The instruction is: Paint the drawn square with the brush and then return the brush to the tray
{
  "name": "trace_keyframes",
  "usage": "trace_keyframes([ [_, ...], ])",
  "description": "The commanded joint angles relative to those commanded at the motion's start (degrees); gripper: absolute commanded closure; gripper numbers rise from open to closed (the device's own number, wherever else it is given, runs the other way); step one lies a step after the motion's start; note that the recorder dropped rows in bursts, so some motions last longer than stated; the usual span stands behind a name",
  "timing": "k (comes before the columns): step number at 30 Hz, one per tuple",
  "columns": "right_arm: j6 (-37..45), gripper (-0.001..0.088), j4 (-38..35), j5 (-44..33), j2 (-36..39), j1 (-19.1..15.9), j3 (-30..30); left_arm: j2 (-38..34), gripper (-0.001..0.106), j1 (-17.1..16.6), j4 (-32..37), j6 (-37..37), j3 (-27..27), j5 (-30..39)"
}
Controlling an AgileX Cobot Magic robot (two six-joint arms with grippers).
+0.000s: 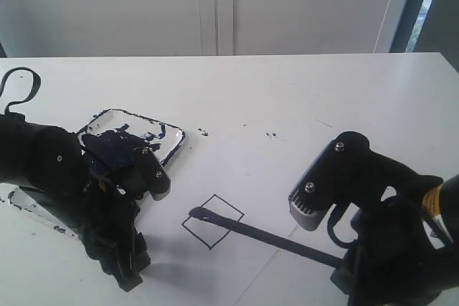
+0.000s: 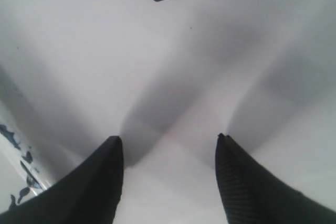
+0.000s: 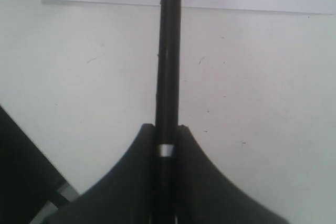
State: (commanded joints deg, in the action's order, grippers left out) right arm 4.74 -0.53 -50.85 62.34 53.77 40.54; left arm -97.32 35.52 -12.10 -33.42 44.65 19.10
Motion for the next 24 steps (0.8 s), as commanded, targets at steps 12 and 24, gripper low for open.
trace_keyframes([
  [12,0.0,0.0868,0.0,0.2,1.5,0.0,0.0,0.0,0.048,0.0,0.0,0.0,0.0,0.0],
  [24,-1.1,0.0868,0.5,0.6,2.8,0.0,0.0,0.0,0.048,0.0,0.0,0.0,0.0,0.0],
])
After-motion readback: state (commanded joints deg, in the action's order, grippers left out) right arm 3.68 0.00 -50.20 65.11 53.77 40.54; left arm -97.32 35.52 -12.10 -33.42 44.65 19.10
